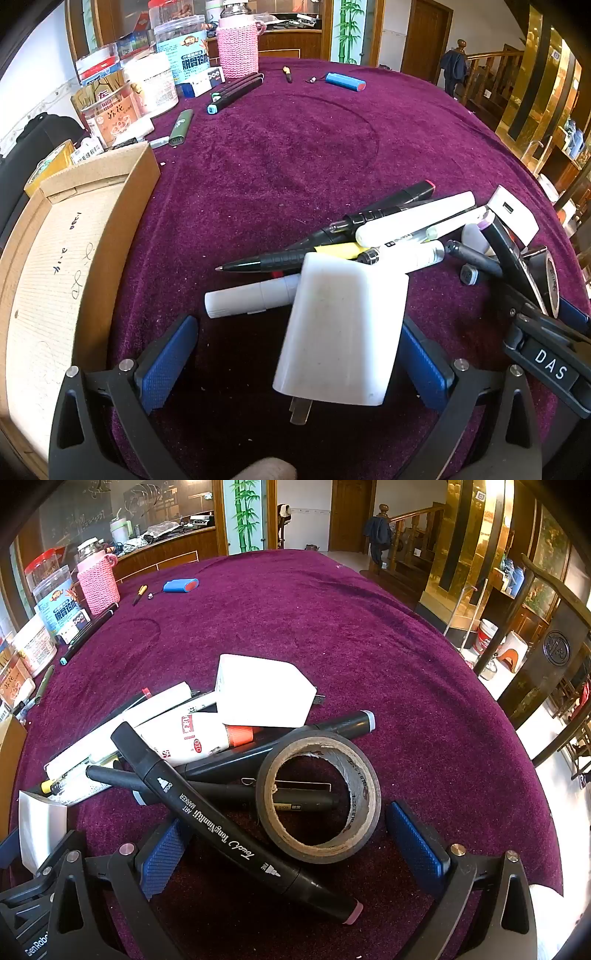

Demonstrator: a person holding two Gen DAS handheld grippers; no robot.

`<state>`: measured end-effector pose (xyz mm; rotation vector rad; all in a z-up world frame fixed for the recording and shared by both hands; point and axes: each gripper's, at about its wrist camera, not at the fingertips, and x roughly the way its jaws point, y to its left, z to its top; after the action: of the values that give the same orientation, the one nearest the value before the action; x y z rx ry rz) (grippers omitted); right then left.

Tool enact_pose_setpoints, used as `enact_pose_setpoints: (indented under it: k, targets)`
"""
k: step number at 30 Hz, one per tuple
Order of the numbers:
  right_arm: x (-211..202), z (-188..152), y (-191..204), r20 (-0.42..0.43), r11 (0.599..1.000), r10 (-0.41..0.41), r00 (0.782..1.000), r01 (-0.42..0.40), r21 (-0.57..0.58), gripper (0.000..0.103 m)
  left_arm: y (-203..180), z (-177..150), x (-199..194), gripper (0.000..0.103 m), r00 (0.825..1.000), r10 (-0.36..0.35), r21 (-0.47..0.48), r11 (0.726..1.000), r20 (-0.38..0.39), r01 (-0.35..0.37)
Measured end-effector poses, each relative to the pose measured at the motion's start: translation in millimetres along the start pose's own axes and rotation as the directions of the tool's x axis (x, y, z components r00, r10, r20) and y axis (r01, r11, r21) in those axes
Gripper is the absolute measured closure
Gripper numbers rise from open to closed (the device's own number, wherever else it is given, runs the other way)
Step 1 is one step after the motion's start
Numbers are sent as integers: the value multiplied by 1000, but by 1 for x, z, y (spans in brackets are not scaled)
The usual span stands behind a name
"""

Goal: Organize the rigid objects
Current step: 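Position the open left gripper around the white charger on the pen pile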

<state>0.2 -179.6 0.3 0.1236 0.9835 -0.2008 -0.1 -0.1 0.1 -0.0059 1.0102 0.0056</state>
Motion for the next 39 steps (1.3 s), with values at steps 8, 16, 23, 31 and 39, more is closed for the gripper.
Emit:
enact_pose_setpoints:
  k: [8, 16, 23, 31, 39]
  targets:
    - [0, 0, 0, 0, 1000, -1, 1000, 1, 0, 1, 0, 0, 0, 0, 1000, -1, -1, 1000, -1, 1]
    - [0, 0, 0, 1, 1000, -1, 1000, 1, 0, 1, 1, -2, 1, 0, 1000, 14, -22, 1000, 1, -14]
    - [1, 0, 0, 0, 1000, -1, 1000, 1, 0, 1, 1, -10, -8, 0, 1000, -17, 27, 999, -10, 17]
    - [1, 1, 0, 1, 1000, -1, 1000, 1, 0, 1, -2, -12, -8, 0, 1000, 1, 19, 1000, -4, -1]
    - [4, 1, 0, -1, 1000, 7, 1000, -7, 0, 1, 1, -10, -9, 0, 1000, -5, 12, 1000, -7, 5]
